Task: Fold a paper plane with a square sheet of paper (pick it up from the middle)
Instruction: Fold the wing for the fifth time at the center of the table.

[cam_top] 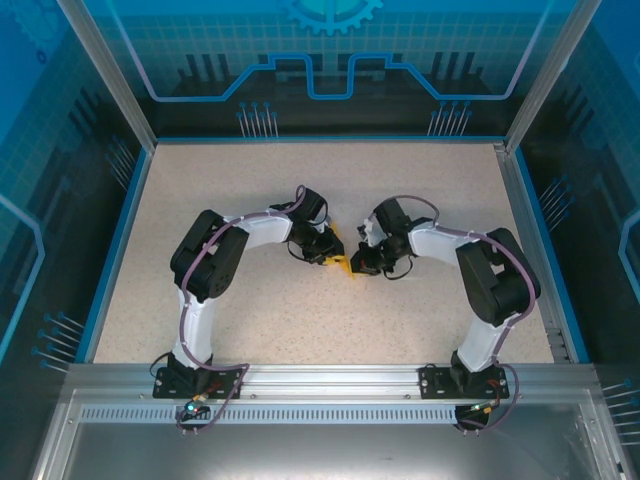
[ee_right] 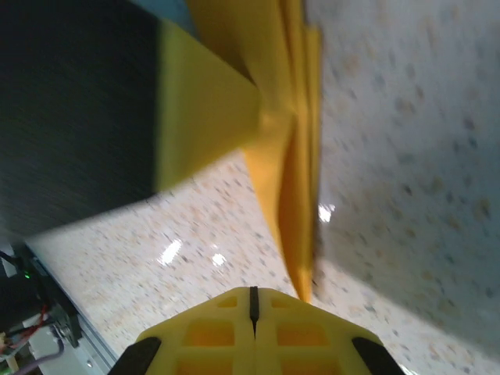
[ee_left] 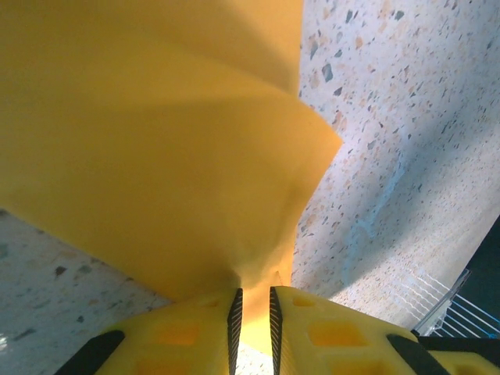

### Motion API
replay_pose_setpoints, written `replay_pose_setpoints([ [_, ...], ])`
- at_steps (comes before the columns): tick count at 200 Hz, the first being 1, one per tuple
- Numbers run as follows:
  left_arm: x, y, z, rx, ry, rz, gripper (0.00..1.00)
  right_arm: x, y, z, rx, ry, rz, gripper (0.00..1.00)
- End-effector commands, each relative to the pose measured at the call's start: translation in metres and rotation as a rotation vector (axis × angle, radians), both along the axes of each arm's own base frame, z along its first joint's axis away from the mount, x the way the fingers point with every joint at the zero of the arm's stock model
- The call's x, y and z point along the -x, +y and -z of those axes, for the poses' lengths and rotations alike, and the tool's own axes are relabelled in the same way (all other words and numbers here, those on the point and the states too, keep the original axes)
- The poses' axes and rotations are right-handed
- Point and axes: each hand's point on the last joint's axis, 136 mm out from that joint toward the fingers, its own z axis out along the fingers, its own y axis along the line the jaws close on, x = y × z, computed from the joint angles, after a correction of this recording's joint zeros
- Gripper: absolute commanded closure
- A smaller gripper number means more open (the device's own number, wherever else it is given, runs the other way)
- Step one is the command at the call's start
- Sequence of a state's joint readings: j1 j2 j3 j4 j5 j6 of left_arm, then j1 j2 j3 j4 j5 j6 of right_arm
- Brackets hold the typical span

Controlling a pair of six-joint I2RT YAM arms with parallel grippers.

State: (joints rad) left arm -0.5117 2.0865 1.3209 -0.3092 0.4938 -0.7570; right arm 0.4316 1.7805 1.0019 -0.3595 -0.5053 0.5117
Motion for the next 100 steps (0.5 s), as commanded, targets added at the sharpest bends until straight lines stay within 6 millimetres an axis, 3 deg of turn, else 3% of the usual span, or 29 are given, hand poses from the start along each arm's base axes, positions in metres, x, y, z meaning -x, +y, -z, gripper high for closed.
replay_pose_setpoints([
  [1,0.007,0.017,0.031,-0.099,0.064,-0.03,0.78,-0.011,0.008,0.006,0.004,0.011,0.011,0.97],
  [41,0.006,0.016,0.029,-0.09,0.064,-0.032,0.78,-0.013,0.007,0.023,0.045,0.034,0.027,0.97],
  [100,-0.002,0.01,0.018,-0.057,0.032,-0.022,0.78,0.006,-0.01,0.047,0.13,0.095,0.019,0.98],
])
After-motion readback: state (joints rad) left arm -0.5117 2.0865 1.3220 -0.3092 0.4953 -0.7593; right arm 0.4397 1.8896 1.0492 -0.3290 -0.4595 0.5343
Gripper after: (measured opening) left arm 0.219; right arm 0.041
